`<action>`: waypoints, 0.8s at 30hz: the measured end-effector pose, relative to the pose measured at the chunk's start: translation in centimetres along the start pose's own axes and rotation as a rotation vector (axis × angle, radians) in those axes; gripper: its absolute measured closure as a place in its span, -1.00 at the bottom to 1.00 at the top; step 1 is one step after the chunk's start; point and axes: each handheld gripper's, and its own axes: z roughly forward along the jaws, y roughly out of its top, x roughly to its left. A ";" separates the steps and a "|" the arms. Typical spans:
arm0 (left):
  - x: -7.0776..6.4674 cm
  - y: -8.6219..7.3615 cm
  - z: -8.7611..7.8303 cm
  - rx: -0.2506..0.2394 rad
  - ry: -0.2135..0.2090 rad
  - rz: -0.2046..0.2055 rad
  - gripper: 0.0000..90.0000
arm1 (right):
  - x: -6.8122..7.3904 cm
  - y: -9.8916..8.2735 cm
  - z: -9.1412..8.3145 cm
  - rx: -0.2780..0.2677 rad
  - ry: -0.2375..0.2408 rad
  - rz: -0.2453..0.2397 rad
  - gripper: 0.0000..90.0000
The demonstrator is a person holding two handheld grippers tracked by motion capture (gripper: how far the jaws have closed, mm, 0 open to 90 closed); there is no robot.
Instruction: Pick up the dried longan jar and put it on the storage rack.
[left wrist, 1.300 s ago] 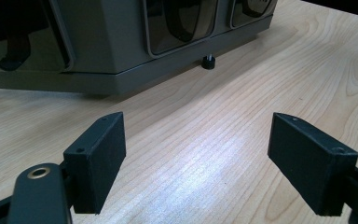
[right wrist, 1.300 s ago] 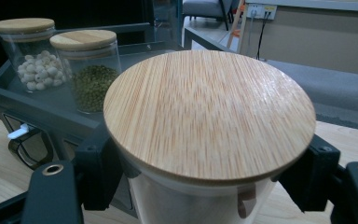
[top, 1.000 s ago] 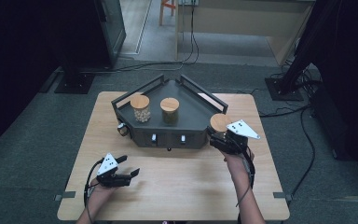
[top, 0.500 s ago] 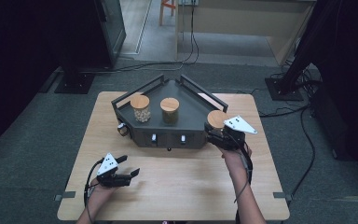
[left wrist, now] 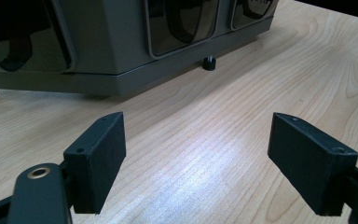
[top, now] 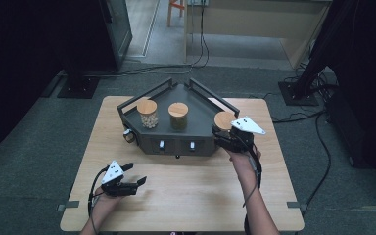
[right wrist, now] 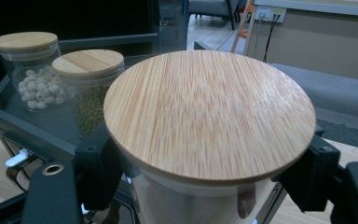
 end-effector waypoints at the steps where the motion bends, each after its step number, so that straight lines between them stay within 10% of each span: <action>1: 0.0 0.0 0.0 -0.001 0.000 0.000 -0.58 | 0.0 0.1 0.1 0.003 0.000 0.000 -0.44; 24: 0.1 -0.1 -0.1 -0.005 -0.001 -0.005 -0.58 | 0.7 1.6 2.9 0.009 0.010 -0.019 -0.44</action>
